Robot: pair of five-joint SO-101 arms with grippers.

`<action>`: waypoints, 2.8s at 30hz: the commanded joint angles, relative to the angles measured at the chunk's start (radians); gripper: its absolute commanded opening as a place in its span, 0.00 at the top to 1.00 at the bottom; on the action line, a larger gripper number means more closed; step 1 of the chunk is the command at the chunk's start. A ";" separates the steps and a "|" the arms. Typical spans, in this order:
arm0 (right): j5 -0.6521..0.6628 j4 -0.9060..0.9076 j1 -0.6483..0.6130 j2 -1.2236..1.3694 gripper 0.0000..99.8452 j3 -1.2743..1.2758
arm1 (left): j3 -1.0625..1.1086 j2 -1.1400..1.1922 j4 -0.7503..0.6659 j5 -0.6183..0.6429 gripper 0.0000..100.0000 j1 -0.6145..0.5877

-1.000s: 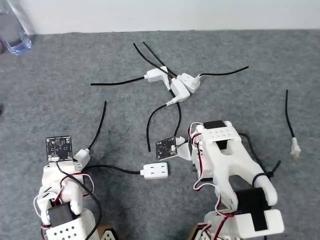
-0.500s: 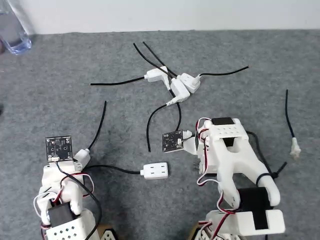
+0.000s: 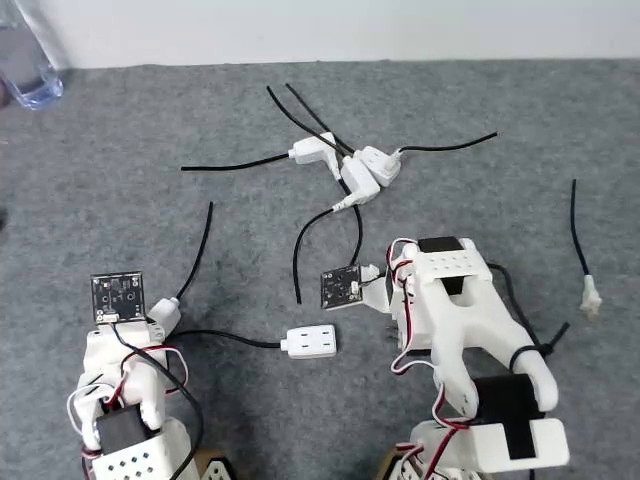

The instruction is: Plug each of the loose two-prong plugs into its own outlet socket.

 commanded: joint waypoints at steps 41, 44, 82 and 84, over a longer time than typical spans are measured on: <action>-0.087 -0.117 -0.068 -0.021 0.85 0.098 | -0.004 -0.002 0.003 0.002 0.99 0.003; -0.087 -0.117 -0.065 -0.021 0.85 0.100 | -0.004 -0.002 0.003 0.002 0.99 0.003; -0.144 0.041 -0.088 0.209 0.99 -0.083 | -0.005 -0.003 -0.026 0.006 0.99 0.011; -0.149 0.038 -0.068 0.200 0.99 -0.083 | -0.005 -0.003 -0.057 0.008 0.99 0.011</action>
